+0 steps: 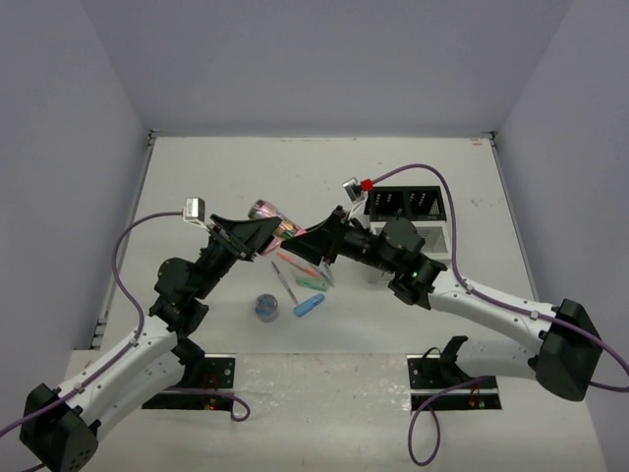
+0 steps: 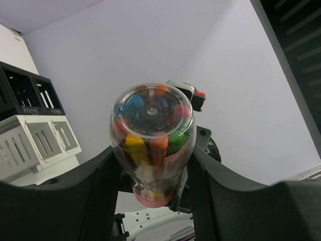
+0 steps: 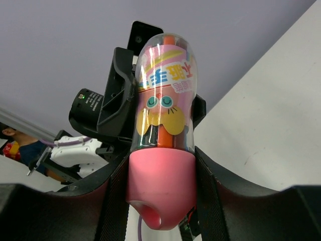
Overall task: Sort the stationery into containers
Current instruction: Place the stationery in the storage box.
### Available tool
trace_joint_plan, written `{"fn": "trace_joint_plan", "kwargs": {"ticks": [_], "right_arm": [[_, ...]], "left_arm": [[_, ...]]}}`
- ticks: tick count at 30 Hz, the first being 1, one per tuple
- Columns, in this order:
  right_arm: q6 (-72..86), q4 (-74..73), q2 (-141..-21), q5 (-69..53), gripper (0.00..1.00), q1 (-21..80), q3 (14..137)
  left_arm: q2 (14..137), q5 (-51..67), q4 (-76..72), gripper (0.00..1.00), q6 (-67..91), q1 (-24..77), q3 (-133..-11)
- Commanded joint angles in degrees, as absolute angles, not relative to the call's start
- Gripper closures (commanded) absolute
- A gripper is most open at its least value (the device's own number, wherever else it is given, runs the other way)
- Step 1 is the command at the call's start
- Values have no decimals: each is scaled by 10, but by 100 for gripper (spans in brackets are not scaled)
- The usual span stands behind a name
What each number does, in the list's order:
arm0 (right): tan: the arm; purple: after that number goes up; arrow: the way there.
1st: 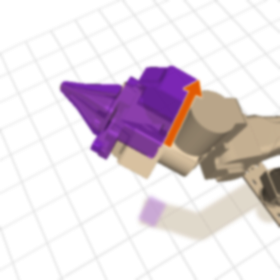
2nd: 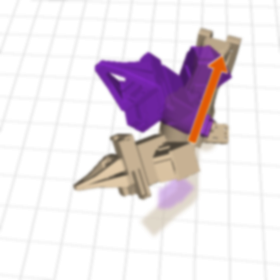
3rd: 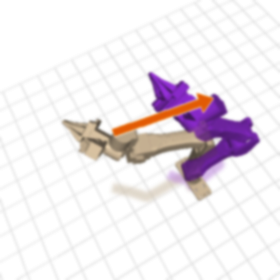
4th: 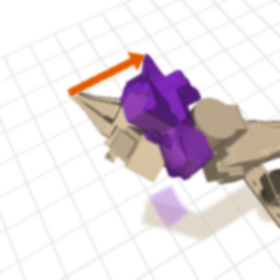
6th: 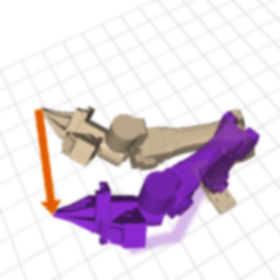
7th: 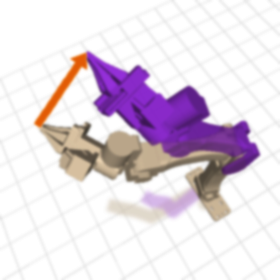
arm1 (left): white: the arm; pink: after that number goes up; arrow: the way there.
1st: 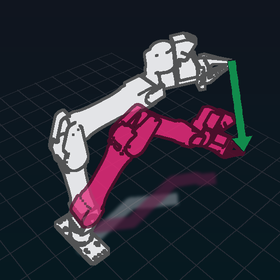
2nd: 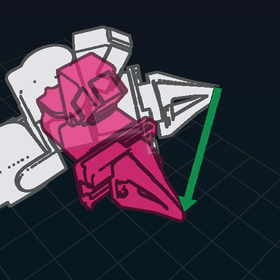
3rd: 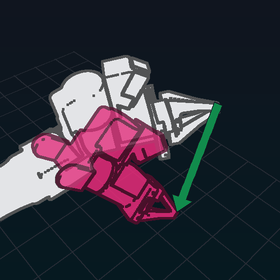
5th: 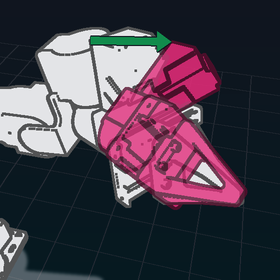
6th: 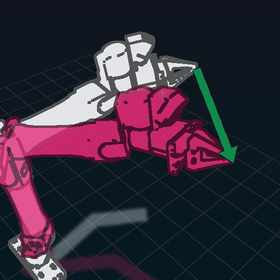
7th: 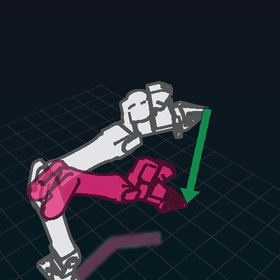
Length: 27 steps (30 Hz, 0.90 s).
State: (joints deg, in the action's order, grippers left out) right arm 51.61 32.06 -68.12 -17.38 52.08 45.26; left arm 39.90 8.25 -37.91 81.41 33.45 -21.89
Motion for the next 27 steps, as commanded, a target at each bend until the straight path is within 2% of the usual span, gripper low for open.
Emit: {"fn": "trace_joint_plan", "kwargs": {"ticks": [1,2,3,5,6,13,16,22,27], "right_arm": [[489,326,-670,-149,100,522,483],[483,318,-666,-144,100,522,483],[474,309,-660,-136,100,522,483],[458,275,-643,-113,100,522,484],[457,261,-643,-106,100,522,484],[443,191,-593,-79,100,474,461],[442,160,-573,-70,100,449,449],[388,-49,-512,2,100,363,480],[323,-218,-536,67,100,295,536]], "left_arm": [[391,74,-415,87,812,339,-204],[390,74,-409,72,805,339,-207],[389,74,-401,52,793,339,-214],[387,70,-352,6,758,339,-241],[387,65,-322,0,743,339,-258],[450,-26,-17,0,611,338,-435],[471,-50,54,0,597,339,-461],[487,-148,199,0,532,338,-516],[484,-187,261,0,438,338,-567]]}}
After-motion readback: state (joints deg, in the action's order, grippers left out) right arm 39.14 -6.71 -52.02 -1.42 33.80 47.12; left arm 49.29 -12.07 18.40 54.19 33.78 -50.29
